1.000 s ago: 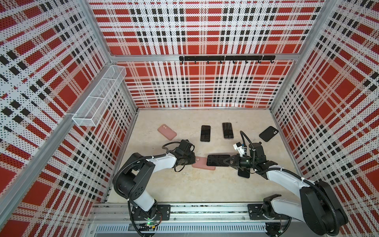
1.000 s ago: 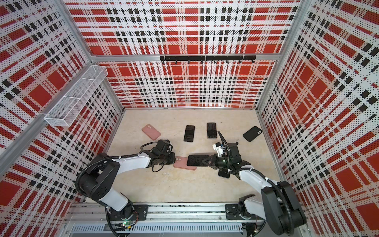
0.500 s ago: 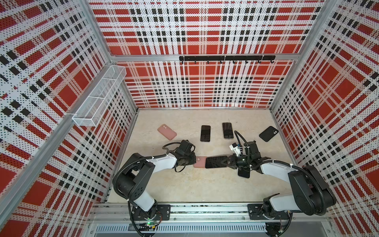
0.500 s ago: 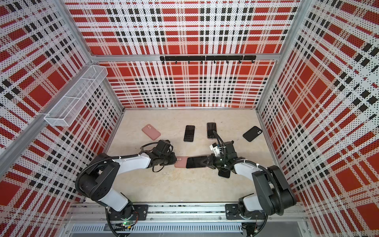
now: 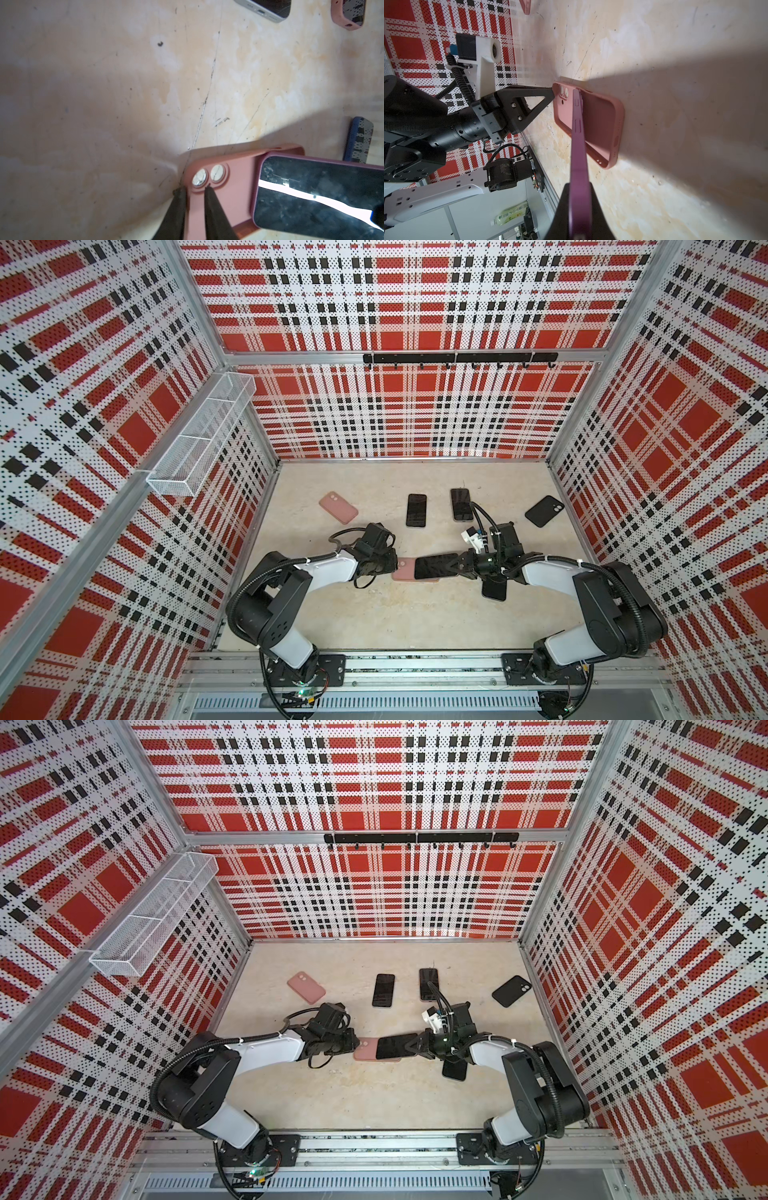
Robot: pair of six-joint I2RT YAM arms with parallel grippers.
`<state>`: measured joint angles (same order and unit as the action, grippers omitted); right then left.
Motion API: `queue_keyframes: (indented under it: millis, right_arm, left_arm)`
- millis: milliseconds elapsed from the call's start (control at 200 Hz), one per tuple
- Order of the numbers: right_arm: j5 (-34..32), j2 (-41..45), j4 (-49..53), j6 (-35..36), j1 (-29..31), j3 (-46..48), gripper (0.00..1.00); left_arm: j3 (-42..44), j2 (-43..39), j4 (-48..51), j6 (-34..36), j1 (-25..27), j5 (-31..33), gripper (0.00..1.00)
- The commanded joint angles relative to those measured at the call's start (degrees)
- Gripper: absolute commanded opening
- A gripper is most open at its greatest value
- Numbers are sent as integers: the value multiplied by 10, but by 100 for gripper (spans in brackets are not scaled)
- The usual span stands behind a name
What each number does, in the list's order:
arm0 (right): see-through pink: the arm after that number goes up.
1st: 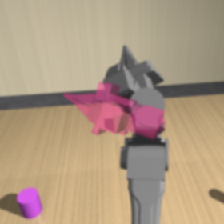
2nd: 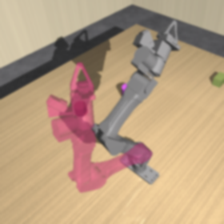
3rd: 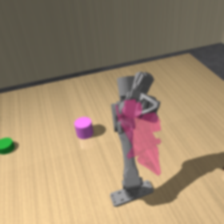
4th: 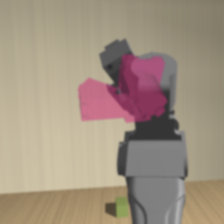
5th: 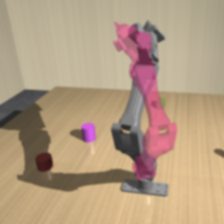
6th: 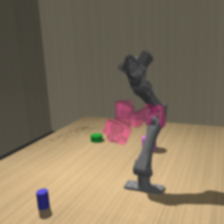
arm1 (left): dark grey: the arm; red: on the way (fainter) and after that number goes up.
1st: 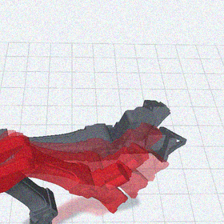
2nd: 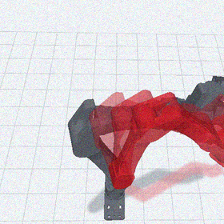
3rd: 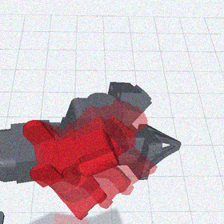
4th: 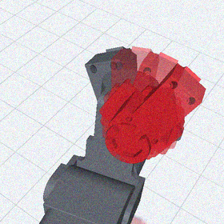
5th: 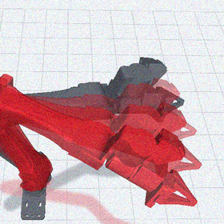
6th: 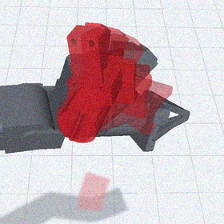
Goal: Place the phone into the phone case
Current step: 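Slide the purple-edged phone's edge into the pink case with the right gripper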
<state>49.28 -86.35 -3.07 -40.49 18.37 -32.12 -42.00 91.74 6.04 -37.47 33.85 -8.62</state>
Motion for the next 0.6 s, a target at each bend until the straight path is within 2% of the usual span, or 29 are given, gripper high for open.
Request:
queue_keyframes:
  millis: [0, 276, 596]
  right_arm:
    - [-18, -18, 16, 20, 5, -5, 0]
    - [-32, -42, 6, 18, 19, -6, 0]
    - [-48, -86, -70, -35, 46, 11, 0]
  left_arm:
    - [9, -11, -16, -6, 4, -10, 22]
    - [19, -11, -35, -18, 8, -15, 24]
    - [37, -33, -60, -37, 13, -29, 44]
